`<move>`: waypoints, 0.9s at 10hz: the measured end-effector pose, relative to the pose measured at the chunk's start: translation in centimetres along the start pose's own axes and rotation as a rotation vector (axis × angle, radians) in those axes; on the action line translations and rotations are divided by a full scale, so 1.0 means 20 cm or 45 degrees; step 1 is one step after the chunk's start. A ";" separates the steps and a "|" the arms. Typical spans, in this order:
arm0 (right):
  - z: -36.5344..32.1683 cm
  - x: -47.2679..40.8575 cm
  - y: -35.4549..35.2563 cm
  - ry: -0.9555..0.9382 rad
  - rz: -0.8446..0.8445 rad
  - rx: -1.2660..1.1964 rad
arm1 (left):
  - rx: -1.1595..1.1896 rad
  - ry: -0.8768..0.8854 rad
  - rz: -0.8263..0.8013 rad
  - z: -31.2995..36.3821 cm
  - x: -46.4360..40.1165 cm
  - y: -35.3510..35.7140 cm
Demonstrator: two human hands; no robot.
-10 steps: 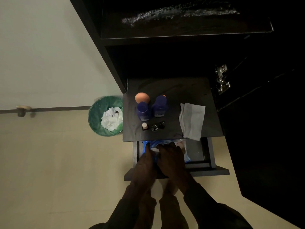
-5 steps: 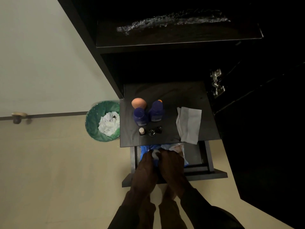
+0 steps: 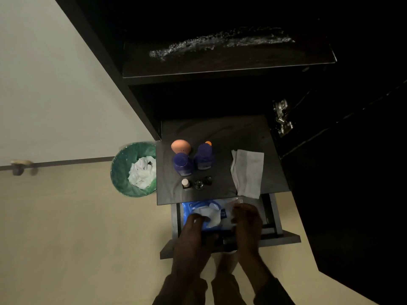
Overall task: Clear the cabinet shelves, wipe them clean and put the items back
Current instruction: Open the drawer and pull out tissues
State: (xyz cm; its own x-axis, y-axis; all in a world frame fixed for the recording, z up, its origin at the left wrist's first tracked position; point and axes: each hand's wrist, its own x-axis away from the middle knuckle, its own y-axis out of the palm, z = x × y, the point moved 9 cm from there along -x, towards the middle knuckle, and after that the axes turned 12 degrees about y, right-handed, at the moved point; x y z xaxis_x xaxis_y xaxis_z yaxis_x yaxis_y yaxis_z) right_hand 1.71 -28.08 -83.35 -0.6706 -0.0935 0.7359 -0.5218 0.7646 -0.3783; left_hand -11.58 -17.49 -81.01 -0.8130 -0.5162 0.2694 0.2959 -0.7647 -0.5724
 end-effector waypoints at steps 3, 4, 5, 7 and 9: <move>-0.19 -0.02 -0.23 0.140 0.113 -0.590 | -0.280 0.197 -0.315 0.16 -0.01 0.09; -0.18 0.00 -0.24 0.213 0.112 -0.653 | -0.340 0.208 -0.308 0.20 -0.03 0.07; -0.17 0.01 -0.24 0.290 0.040 -0.671 | -0.370 0.197 -0.268 0.22 -0.04 0.04; -0.31 0.03 -0.22 0.243 -0.221 -0.796 | -0.351 0.126 -0.187 0.24 0.00 0.02; -0.47 0.04 -0.28 0.137 -0.422 -1.098 | -0.302 0.032 -0.116 0.23 -0.05 0.01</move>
State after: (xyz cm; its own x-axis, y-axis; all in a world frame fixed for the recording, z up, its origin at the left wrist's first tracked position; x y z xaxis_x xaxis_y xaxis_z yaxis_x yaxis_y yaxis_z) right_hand 9.02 -26.47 -75.32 -0.4822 -0.3652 0.7963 -0.0769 0.9231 0.3768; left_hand -8.47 -18.92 -77.78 -0.8441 -0.4375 0.3101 0.0978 -0.6943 -0.7130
